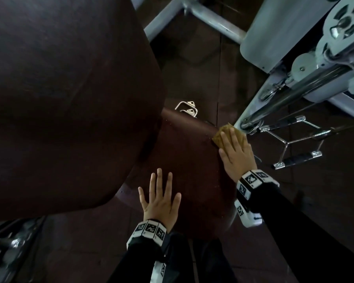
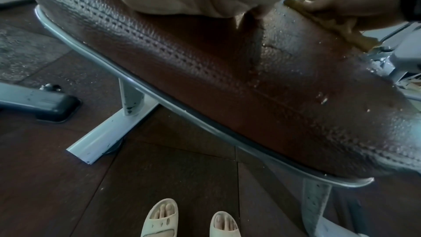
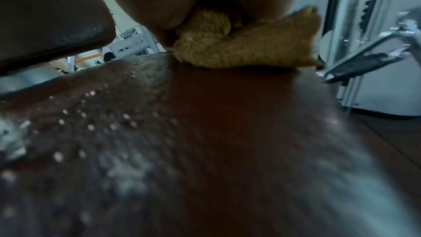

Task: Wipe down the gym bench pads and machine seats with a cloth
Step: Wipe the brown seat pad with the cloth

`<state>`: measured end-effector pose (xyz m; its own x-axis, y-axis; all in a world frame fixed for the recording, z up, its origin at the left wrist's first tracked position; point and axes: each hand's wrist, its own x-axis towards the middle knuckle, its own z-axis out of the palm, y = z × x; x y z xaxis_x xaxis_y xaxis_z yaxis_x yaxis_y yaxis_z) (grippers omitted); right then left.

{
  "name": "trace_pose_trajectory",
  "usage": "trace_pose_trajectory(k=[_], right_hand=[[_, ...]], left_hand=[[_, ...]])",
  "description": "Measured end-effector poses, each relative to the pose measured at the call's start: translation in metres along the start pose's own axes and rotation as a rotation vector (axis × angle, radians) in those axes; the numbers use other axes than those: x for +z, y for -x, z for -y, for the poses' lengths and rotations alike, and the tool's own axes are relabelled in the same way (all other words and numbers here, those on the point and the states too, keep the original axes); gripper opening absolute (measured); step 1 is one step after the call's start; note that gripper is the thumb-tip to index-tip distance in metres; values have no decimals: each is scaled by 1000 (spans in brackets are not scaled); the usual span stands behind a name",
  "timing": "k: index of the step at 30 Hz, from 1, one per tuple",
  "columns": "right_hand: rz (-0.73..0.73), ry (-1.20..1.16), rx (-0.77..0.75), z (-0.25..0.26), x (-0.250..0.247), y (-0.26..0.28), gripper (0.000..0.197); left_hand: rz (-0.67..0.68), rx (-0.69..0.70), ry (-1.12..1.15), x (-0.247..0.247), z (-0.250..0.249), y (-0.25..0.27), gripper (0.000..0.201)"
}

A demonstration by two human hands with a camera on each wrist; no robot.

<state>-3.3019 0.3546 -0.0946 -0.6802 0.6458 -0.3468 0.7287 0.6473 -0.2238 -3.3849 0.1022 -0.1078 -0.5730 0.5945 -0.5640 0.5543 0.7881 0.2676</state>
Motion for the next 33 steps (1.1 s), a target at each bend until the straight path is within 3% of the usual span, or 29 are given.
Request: trace_pose_trajectory(k=[6, 10, 16, 19, 22, 28, 33], right_hand=[[73, 157, -284, 32, 8, 27, 53], [107, 170, -451, 1, 15, 72, 51], [112, 20, -308, -50, -2, 57, 49], [30, -29, -233, -46, -5, 20, 52], [49, 45, -145, -20, -7, -11, 55], [76, 134, -365, 32, 2, 15, 54], [134, 108, -496, -2, 11, 66, 49]], left_hand=[[18, -9, -3, -3, -1, 0, 61], [32, -8, -7, -4, -2, 0, 60], [57, -2, -12, -3, -1, -2, 62], [63, 3, -10, -3, -1, -2, 61], [59, 0, -12, -3, -1, -2, 61], [65, -19, -24, -2, 0, -3, 61], [69, -28, -37, 0, 1, -4, 61]])
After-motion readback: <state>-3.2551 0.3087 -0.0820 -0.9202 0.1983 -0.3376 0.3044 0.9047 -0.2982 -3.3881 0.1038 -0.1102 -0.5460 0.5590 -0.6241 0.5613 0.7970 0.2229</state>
